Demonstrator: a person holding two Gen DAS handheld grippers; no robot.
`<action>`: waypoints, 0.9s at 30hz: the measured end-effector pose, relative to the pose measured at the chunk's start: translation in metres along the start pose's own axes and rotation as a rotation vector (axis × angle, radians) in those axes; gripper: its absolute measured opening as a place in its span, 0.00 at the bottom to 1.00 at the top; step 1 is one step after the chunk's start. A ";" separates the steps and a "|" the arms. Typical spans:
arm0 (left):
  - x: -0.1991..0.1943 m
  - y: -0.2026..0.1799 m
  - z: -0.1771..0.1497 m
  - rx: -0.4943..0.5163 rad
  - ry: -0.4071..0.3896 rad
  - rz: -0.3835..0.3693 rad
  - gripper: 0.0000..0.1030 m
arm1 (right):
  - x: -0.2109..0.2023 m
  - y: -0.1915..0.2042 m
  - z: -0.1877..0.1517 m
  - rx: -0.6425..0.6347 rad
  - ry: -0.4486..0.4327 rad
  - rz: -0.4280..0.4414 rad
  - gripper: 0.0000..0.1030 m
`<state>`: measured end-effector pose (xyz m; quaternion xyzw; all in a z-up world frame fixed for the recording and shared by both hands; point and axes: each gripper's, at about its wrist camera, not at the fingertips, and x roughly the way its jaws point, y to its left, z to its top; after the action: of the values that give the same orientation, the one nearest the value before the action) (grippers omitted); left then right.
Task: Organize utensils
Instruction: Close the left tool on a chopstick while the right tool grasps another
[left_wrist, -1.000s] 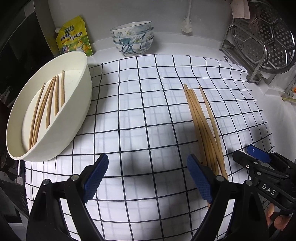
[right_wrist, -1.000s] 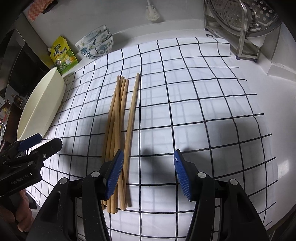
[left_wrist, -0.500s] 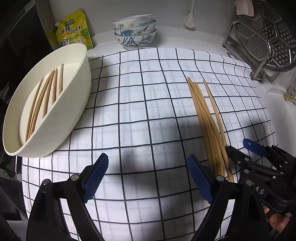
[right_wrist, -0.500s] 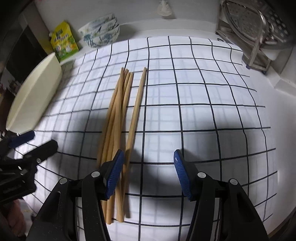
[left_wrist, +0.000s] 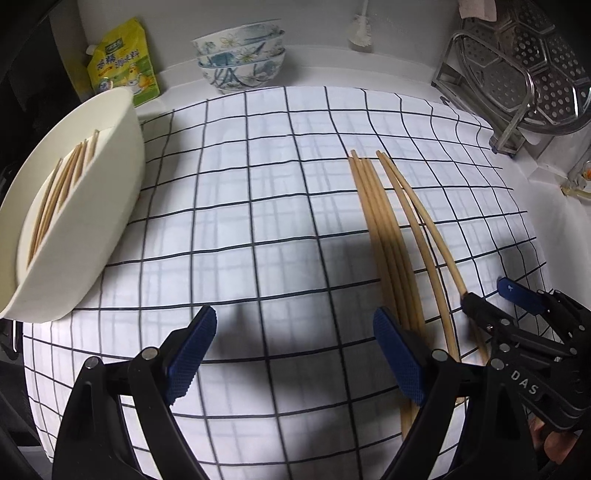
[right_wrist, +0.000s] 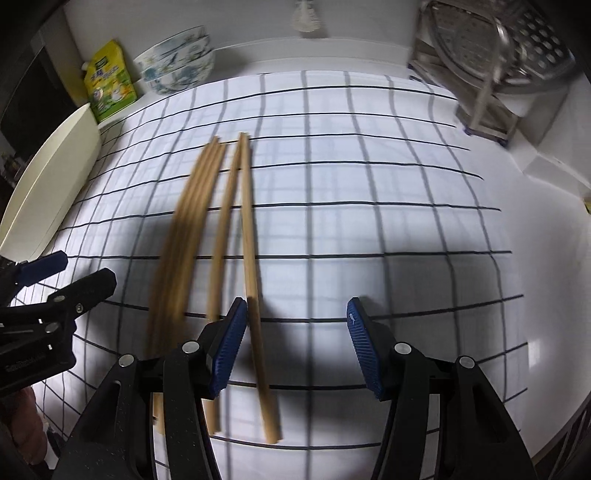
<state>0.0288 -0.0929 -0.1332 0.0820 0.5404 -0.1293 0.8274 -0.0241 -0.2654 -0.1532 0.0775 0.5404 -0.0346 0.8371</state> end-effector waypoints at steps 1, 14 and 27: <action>0.002 -0.003 0.000 0.005 0.003 -0.003 0.83 | -0.001 -0.004 -0.001 0.007 -0.001 -0.003 0.52; 0.015 -0.023 -0.003 0.059 0.010 0.011 0.83 | -0.006 -0.023 -0.004 0.049 -0.012 0.014 0.52; 0.020 -0.017 -0.007 0.062 0.029 0.053 0.86 | -0.006 -0.019 0.000 0.029 -0.020 0.033 0.52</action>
<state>0.0249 -0.1092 -0.1541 0.1237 0.5456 -0.1230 0.8197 -0.0293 -0.2839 -0.1491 0.0983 0.5301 -0.0294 0.8417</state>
